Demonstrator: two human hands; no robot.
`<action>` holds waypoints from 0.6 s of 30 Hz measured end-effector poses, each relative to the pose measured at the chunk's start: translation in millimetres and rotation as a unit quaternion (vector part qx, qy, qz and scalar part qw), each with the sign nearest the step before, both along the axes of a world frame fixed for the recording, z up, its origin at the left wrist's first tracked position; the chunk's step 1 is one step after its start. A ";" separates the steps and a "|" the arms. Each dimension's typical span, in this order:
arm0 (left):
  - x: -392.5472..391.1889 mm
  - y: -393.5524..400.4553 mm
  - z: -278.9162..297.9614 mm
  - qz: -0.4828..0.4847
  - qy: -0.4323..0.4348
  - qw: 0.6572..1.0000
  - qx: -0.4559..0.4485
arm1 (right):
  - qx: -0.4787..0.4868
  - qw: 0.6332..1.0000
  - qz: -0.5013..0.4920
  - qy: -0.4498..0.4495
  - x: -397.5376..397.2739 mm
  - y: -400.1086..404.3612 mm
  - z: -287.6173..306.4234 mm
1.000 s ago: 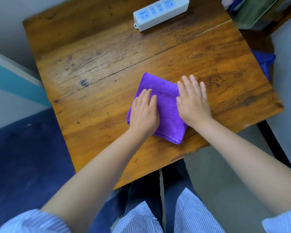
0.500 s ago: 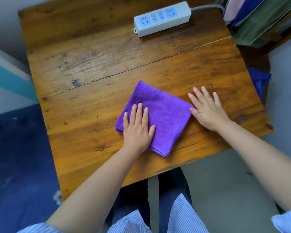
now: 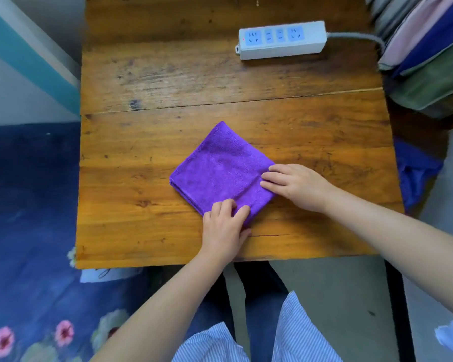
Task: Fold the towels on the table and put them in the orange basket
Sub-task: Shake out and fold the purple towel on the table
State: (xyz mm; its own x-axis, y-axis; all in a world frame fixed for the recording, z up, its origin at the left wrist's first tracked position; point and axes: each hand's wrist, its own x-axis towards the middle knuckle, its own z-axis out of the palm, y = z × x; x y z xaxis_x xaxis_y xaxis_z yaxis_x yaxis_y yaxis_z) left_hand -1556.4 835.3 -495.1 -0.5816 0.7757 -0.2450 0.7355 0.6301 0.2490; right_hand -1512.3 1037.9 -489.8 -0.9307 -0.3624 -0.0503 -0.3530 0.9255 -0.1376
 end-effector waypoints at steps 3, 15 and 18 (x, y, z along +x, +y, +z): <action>-1.7 -1.1 0.4 0.008 -0.009 1.000 -0.013 | 0.005 0.999 0.051 0.013 -9.3 5.7 -3.5; -6.5 -11.8 13.8 0.046 0.105 0.992 -0.054 | -0.095 0.985 -0.054 -0.130 -19.5 -10.1 9.7; -11.9 -38.0 28.7 0.078 0.092 0.992 -0.047 | -0.137 0.974 -0.070 -0.165 -19.4 -30.1 17.7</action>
State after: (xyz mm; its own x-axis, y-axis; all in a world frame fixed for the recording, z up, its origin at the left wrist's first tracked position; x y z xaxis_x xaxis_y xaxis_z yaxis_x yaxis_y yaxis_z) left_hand -1568.3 797.3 -466.4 -0.7348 0.6511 -0.1900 0.6542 0.7543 0.0549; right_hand -1531.7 1007.8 -472.1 -0.9214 -0.2750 -0.2744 -0.1205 0.8738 -0.4712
